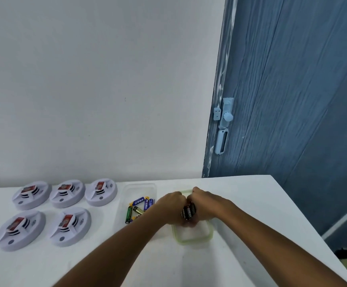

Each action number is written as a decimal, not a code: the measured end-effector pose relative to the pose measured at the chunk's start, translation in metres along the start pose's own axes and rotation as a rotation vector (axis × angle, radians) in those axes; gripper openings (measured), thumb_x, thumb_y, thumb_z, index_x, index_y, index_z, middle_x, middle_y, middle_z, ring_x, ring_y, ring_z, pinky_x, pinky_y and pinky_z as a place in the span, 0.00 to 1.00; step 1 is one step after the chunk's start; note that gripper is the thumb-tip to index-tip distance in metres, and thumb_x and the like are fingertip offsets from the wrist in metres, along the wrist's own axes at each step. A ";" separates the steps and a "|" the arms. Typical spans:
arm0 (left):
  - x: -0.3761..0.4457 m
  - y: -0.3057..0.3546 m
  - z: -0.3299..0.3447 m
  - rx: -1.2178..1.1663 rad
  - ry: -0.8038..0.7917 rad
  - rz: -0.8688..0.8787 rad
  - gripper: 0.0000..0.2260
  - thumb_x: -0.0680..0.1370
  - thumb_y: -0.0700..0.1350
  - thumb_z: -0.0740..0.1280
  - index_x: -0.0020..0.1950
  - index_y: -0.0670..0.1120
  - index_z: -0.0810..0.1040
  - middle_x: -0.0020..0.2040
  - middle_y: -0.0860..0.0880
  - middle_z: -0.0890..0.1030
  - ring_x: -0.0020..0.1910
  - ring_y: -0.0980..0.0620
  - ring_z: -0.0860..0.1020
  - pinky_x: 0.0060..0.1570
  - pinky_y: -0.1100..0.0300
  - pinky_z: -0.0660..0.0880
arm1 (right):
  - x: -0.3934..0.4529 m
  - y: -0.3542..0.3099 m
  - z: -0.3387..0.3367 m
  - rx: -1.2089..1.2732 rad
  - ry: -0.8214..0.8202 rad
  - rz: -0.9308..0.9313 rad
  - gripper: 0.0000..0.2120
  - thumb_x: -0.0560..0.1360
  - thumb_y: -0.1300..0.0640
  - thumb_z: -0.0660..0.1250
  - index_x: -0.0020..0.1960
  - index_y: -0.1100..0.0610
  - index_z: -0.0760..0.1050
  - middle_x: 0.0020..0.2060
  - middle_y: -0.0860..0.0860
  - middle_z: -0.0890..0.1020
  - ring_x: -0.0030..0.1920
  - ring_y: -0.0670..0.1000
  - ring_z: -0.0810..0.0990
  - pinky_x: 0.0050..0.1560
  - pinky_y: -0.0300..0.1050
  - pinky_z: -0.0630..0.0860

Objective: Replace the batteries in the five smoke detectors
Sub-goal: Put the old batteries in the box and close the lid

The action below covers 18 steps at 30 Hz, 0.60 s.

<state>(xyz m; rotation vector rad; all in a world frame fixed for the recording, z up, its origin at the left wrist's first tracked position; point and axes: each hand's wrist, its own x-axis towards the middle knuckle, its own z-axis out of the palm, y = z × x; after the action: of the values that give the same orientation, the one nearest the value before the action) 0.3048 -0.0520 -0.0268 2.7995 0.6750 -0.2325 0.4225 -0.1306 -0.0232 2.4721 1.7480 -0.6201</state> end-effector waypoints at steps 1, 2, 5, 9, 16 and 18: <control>0.000 0.001 -0.001 -0.007 -0.003 -0.006 0.25 0.70 0.59 0.73 0.54 0.39 0.78 0.53 0.41 0.77 0.52 0.44 0.76 0.43 0.61 0.66 | 0.000 0.000 -0.001 0.003 0.004 -0.001 0.23 0.61 0.43 0.78 0.49 0.52 0.75 0.50 0.49 0.70 0.44 0.53 0.78 0.44 0.51 0.78; 0.001 0.001 -0.001 -0.011 -0.006 -0.012 0.25 0.71 0.59 0.73 0.54 0.39 0.77 0.54 0.41 0.77 0.53 0.44 0.76 0.43 0.61 0.65 | -0.001 0.000 -0.001 0.005 0.010 0.000 0.23 0.60 0.43 0.78 0.49 0.51 0.75 0.49 0.49 0.71 0.44 0.53 0.78 0.44 0.50 0.78; 0.003 0.003 -0.005 -0.010 -0.016 -0.026 0.24 0.70 0.57 0.74 0.54 0.38 0.77 0.54 0.41 0.78 0.54 0.44 0.77 0.43 0.61 0.65 | -0.001 -0.002 -0.001 0.031 0.028 0.018 0.22 0.60 0.45 0.78 0.48 0.53 0.76 0.47 0.49 0.78 0.43 0.52 0.80 0.41 0.47 0.77; 0.004 0.001 -0.007 0.016 -0.045 -0.024 0.22 0.70 0.54 0.74 0.57 0.41 0.79 0.53 0.41 0.79 0.53 0.43 0.77 0.42 0.59 0.67 | 0.000 0.000 0.000 0.098 0.030 0.016 0.17 0.60 0.48 0.79 0.45 0.53 0.78 0.42 0.50 0.82 0.38 0.51 0.79 0.35 0.41 0.73; 0.010 -0.008 -0.008 -0.017 -0.041 -0.036 0.17 0.68 0.48 0.76 0.53 0.42 0.81 0.48 0.42 0.78 0.47 0.46 0.77 0.41 0.56 0.72 | 0.006 0.007 0.002 0.112 0.034 -0.048 0.15 0.62 0.51 0.77 0.46 0.51 0.79 0.41 0.49 0.82 0.41 0.51 0.82 0.38 0.47 0.78; 0.011 -0.009 -0.006 -0.041 -0.026 -0.023 0.16 0.67 0.48 0.76 0.51 0.42 0.81 0.47 0.42 0.79 0.47 0.45 0.78 0.41 0.56 0.72 | 0.006 0.008 0.003 0.106 0.034 -0.052 0.14 0.62 0.51 0.77 0.45 0.52 0.78 0.41 0.51 0.82 0.41 0.52 0.82 0.39 0.47 0.78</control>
<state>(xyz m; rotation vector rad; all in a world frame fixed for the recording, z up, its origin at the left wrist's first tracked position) 0.3109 -0.0376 -0.0251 2.7460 0.6983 -0.2563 0.4309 -0.1289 -0.0291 2.5277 1.8434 -0.6955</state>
